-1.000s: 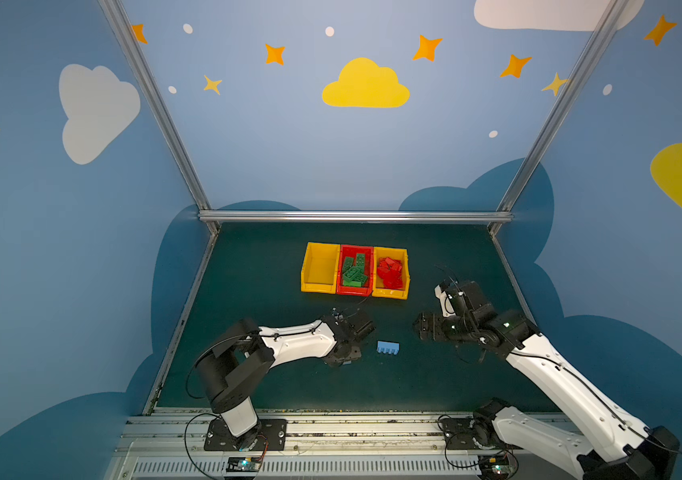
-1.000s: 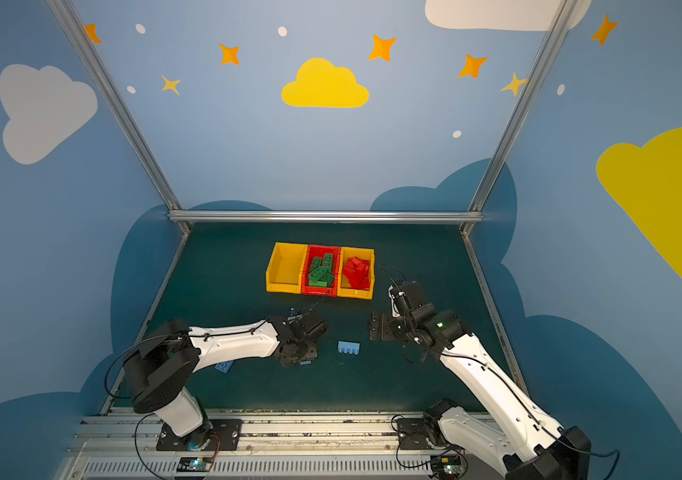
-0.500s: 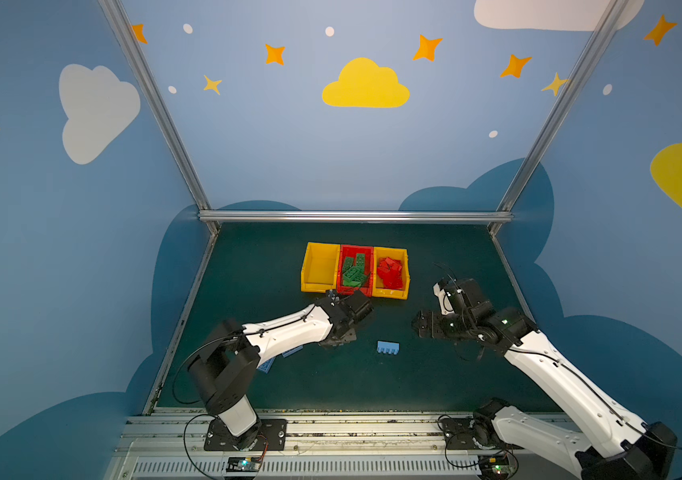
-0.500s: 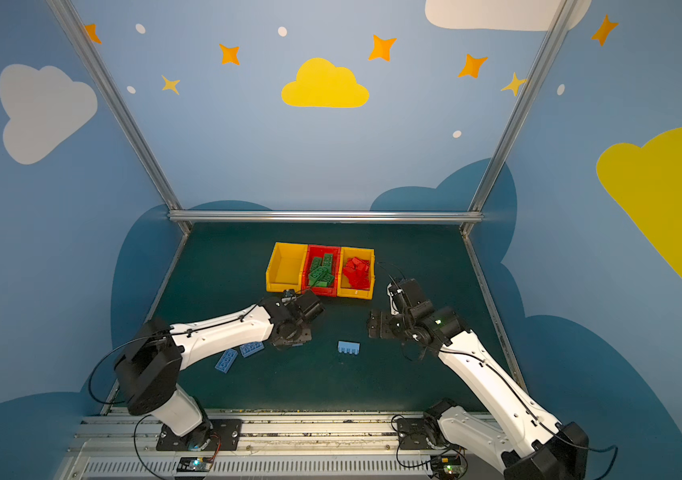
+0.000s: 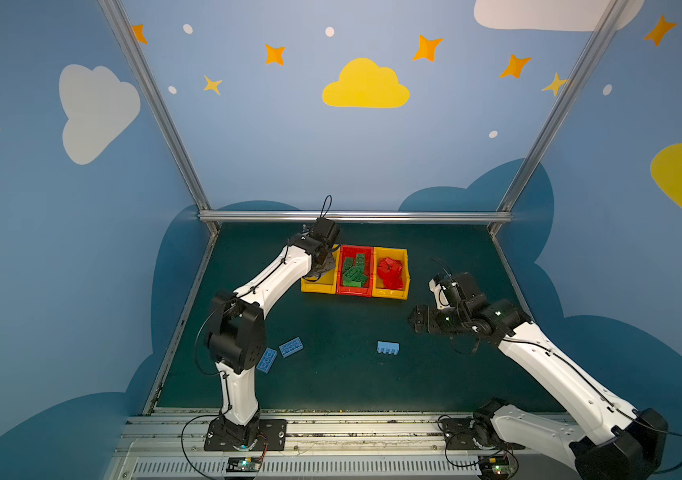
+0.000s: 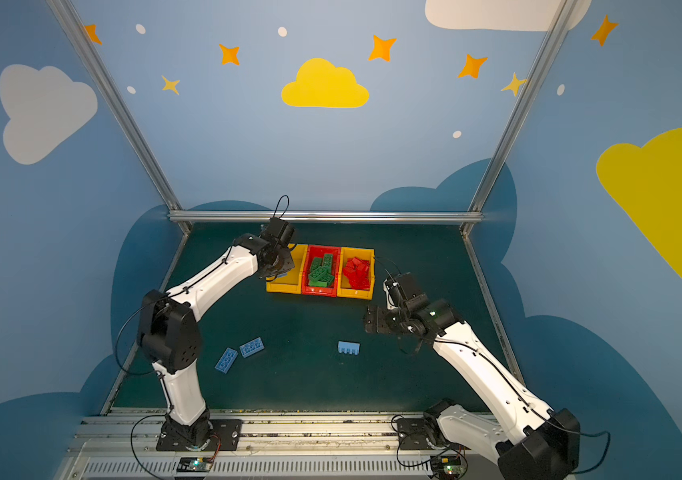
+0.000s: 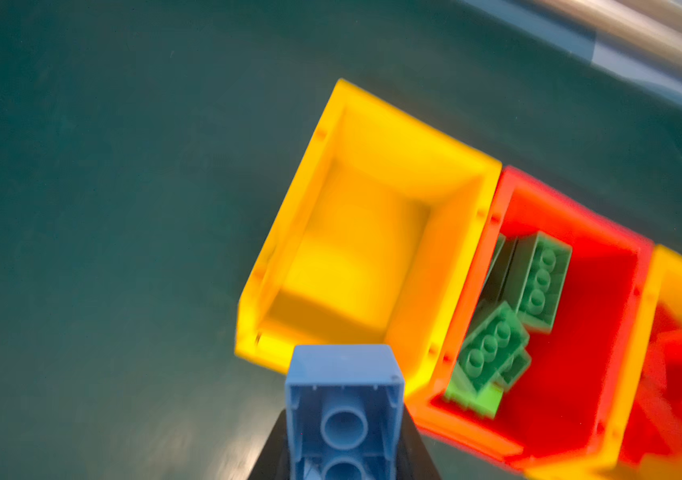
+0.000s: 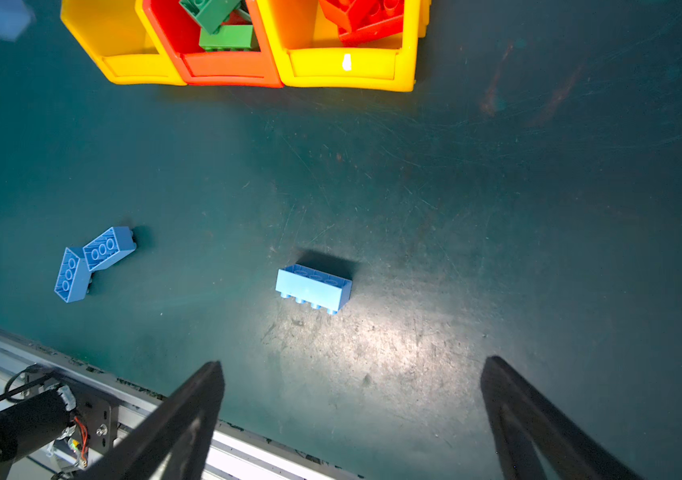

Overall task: Sort the legos into containers by color
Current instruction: 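Carry the blue brick with the left gripper into the nearest yellow bin, then lower the left gripper onto the blue brick in the middle of the table and grasp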

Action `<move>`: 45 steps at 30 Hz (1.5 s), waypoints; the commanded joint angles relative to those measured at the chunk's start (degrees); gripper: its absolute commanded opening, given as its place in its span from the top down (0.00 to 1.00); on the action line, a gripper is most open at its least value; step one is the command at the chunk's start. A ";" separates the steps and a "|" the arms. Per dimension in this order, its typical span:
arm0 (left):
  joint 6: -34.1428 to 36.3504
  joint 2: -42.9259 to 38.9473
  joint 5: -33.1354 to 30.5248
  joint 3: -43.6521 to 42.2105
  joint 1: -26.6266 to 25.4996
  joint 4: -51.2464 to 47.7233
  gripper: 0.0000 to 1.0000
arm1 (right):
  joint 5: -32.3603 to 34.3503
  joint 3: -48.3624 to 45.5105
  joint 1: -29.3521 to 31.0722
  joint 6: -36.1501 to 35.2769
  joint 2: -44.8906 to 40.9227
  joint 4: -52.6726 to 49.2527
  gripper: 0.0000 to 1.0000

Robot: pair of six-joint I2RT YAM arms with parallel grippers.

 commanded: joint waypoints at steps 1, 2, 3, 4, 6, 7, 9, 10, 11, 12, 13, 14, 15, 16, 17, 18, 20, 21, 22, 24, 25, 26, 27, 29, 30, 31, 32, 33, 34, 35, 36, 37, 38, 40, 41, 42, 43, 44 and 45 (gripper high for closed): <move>4.83 7.08 3.23 7.77 1.82 -5.46 0.77 | -0.59 2.13 -0.61 -1.17 0.05 -0.01 0.06; 5.23 9.29 3.87 10.51 2.36 -6.17 0.77 | -0.56 2.27 -0.88 -1.41 0.19 -0.18 0.06; 5.50 11.44 4.46 13.05 2.81 -6.80 0.77 | -0.55 2.38 -1.19 -1.59 0.31 -0.36 0.06; 5.87 13.84 4.96 16.10 3.27 -7.74 0.77 | -0.41 2.48 -1.46 -1.77 0.49 -0.69 0.06; 6.37 18.44 5.39 22.10 3.89 -10.13 0.76 | -0.20 2.61 -2.11 -2.12 0.67 -1.07 0.06; 6.78 20.80 5.82 25.08 4.12 -11.47 0.76 | -0.20 2.65 -2.57 -2.19 0.67 -1.18 0.06; 7.11 24.90 6.05 31.10 4.41 -13.75 0.74 | -0.35 2.58 -3.22 -2.22 0.67 -1.38 0.06; 7.31 26.72 5.98 33.93 4.58 -14.94 0.71 | -0.38 2.50 -3.64 -2.31 0.72 -1.38 0.06; 7.53 28.50 5.76 36.53 4.59 -15.91 0.66 | -0.40 2.52 -3.94 -2.32 0.72 -1.42 0.06; 7.66 30.19 5.30 39.10 4.73 -16.95 0.59 | -0.48 2.56 -4.27 -2.47 0.92 -1.56 0.06; 7.70 31.53 4.59 41.65 4.65 -18.20 0.51 | -0.49 2.62 -4.63 -2.45 1.02 -1.74 0.06; 7.66 32.39 4.17 43.24 4.78 -18.84 0.43 | -0.47 2.74 -4.81 -2.58 1.16 -1.85 0.06; 7.74 33.00 3.86 44.46 4.70 -19.36 0.38 | -0.47 2.78 -4.98 -2.67 1.22 -1.99 0.06; 7.75 33.09 3.89 45.04 4.78 -19.40 0.37 | -0.62 2.89 -5.19 -2.76 1.31 -2.08 0.06; 7.66 32.85 4.13 44.96 4.81 -19.29 0.34 | -0.72 2.90 -5.25 -2.83 1.23 -2.02 0.06; 7.65 32.20 4.56 44.37 4.73 -18.90 0.32 | -0.96 2.84 -5.34 -2.81 1.29 -1.87 0.06; 7.50 30.50 4.90 42.43 4.50 -18.15 0.30 | -1.38 2.77 -5.34 -2.61 1.20 -1.63 0.06; 7.42 28.88 4.83 40.71 4.29 -17.41 0.29 | -1.75 2.84 -5.38 -2.46 1.10 -1.72 0.06; 7.29 27.00 4.52 38.34 3.86 -16.64 0.29 | -2.11 2.91 -5.35 -2.32 1.03 -1.85 0.06; 6.98 22.69 4.03 31.76 3.06 -13.69 0.29 | -2.86 2.90 -5.36 -2.41 0.53 -2.19 0.06; 6.88 19.75 3.79 27.91 2.34 -11.88 0.27 | -3.16 2.85 -5.36 -2.49 0.13 -2.51 0.06; 6.55 17.42 3.47 24.82 1.86 -10.46 0.25 | -3.27 2.70 -5.35 -2.43 -0.23 -2.80 0.06; 6.31 14.61 2.92 21.05 1.03 -9.03 0.24 | -3.31 2.45 -5.34 -2.28 -0.78 -3.15 0.06; 5.80 9.35 1.90 14.64 -0.30 -7.19 0.21 | -3.06 1.60 -5.32 -2.10 -2.35 -3.56 0.06; 5.82 6.47 1.43 11.22 -1.16 -6.41 0.19 | -2.85 0.99 -5.31 -1.97 -3.22 -3.86 0.06; 6.18 3.57 0.65 7.95 -2.12 -5.36 0.17 | -2.59 0.40 -5.31 -1.72 -4.00 -4.04 0.06; 6.88 0.11 -0.39 4.01 -3.61 -4.02 0.14 | -2.44 -0.30 -5.31 -1.46 -4.99 -4.38 0.06; 7.32 -3.31 -1.46 -0.76 -5.10 -2.83 0.10 | -2.48 -0.95 -5.36 -1.28 -6.02 -4.75 0.06; 7.81 -6.11 -1.85 -3.79 -6.28 -1.88 0.08 | -2.43 -1.64 -5.30 -1.06 -6.84 -5.09 0.06; 8.08 -9.15 -1.94 -7.93 -7.91 -0.99 0.07 | -2.46 -2.34 -5.29 -0.76 -7.87 -5.62 0.06; 7.90 -11.90 -2.03 -11.69 -9.38 -0.41 0.07 | -2.40 -3.00 -5.35 -0.47 -8.75 -6.15 0.06; 7.44 -14.10 -1.99 -14.73 -10.46 0.14 0.06 | -2.40 -3.50 -5.30 -0.32 -9.67 -6.65 0.06; 6.55 -16.36 -1.31 -18.25 -11.78 0.65 0.05 | -2.27 -4.28 -5.30 -0.06 -10.60 -7.23 0.06; 5.82 -20.46 2.27 -24.66 -13.81 2.85 0.01 | -1.88 -5.42 -5.25 0.48 -12.45 -8.62 0.06; 5.18 -22.39 4.98 -28.69 -14.82 4.77 0.00 | -1.64 -6.04 -5.28 0.74 -13.47 -9.11 0.06; 3.96 -23.96 7.39 -32.15 -15.94 6.90 0.00 | -1.13 -6.71 -5.24 1.12 -14.40 -9.56 0.06; 2.82 -25.09 9.03 -34.85 -16.97 8.87 0.00 | -0.54 -7.24 -5.30 1.48 -15.32 -10.00 0.06; 1.21 -26.40 10.16 -37.39 -18.33 11.04 0.00 | -0.08 -7.82 -5.27 2.00 -16.18 -10.48 0.06; -0.43 -27.18 10.48 -39.50 -19.90 12.94 0.00 | -0.49 -8.24 -5.24 2.31 -17.04 -10.37 0.06</move>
